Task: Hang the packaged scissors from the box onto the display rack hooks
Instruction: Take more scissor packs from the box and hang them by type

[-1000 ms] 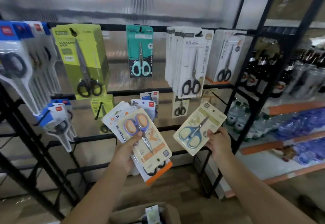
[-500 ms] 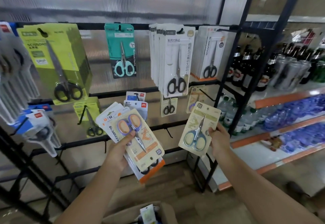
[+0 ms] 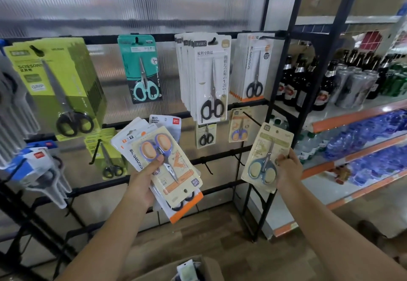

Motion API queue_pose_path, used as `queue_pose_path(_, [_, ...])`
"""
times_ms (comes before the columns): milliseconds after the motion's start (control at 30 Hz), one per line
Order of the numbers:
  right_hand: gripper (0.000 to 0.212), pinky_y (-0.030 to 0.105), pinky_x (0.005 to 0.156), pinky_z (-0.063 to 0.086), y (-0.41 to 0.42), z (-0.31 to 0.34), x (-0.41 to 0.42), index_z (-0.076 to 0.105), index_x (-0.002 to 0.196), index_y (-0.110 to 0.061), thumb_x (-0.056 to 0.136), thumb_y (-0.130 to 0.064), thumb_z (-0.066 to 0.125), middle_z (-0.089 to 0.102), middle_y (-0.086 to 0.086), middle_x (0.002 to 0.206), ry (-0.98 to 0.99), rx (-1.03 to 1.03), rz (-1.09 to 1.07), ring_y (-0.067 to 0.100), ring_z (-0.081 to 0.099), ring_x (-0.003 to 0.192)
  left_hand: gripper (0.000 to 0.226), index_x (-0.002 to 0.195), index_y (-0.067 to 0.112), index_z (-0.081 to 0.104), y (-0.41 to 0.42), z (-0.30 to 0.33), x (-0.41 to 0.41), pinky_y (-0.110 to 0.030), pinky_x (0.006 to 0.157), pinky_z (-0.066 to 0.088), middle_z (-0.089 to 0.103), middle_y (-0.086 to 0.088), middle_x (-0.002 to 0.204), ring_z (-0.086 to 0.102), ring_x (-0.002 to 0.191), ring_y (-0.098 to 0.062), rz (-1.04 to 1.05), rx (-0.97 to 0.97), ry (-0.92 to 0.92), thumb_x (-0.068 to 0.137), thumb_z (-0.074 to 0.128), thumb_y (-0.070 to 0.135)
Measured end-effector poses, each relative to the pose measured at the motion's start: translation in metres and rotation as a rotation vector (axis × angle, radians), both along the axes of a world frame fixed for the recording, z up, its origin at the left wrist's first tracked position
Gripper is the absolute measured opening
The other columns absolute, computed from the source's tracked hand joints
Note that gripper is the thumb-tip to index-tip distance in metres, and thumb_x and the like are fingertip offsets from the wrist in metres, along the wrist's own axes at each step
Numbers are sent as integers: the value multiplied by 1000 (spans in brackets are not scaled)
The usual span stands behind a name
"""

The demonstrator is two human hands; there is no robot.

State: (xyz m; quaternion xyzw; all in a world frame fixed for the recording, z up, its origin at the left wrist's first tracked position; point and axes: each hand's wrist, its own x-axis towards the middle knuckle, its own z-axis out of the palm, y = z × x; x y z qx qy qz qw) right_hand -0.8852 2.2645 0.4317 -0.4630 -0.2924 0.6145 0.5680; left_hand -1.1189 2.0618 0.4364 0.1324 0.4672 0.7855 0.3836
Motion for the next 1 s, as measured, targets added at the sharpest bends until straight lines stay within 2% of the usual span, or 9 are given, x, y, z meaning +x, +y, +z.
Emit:
queue_pose_path(133, [55,28,70,51,2,-3,7,34,142,-32,97,-1,39,50,-5,129,-187,0,-42,15,61,92,29,111,11,62,9,-10,9,-41,74,53,73,-8,96,68,88,-23,-24,-50,-73,82,65,12])
queue_pose_path(200, [56,23,68,51,4,-7,9,38,141,-32,95,0,38,50,-2,135,-272,5,-28,16,60,94,26,111,11,62,12,-18,14,-42,77,52,72,-9,100,67,92,-25,-58,-79,-97,85,63,13])
queue_pose_path(300, [48,10,43,42,10,-14,10,52,132,-26,91,-2,41,61,1,122,-344,-2,14,0,54,66,24,111,13,63,20,-31,23,-39,71,53,73,-7,98,69,88,-22,-86,-112,-102,87,62,13])
queue_pose_path(367, [46,9,39,42,20,-18,9,55,130,-25,90,-2,47,66,-3,103,-353,12,50,0,59,56,21,108,14,63,28,-40,32,-39,70,53,74,-5,91,70,84,-22,-101,-122,-111,87,60,13])
queue_pose_path(500, [45,22,67,51,51,-19,2,60,122,-29,87,-1,54,68,-2,105,-414,154,206,5,64,76,39,112,12,63,48,-52,47,-42,75,53,72,-9,101,68,91,-27,-73,-131,-88,74,66,18])
queue_pose_path(600, [47,19,66,45,81,-18,-3,61,98,-46,87,-1,53,66,-13,91,-467,304,287,-2,58,76,32,103,15,66,72,-56,57,-37,62,58,75,-7,93,72,82,-22,-18,-105,-67,71,66,18])
queue_pose_path(733, [53,25,82,49,122,-28,-2,48,136,-19,89,4,51,63,4,112,-535,323,395,17,60,95,12,93,15,67,108,-58,73,-29,52,56,75,-2,80,72,71,-17,104,-118,-88,82,65,14])
queue_pose_path(867, [54,3,71,42,139,-45,7,47,136,-13,88,9,52,60,7,115,-528,400,395,9,55,88,10,88,15,69,134,-62,90,-33,51,56,75,-5,81,72,70,-20,148,-108,-117,78,67,13])
queue_pose_path(1000, [57,8,76,41,154,-58,14,50,131,-26,86,8,54,61,9,119,-534,463,402,8,55,87,13,81,19,74,149,-66,100,-42,67,58,75,-9,89,72,79,-25,143,-126,-147,68,71,18])
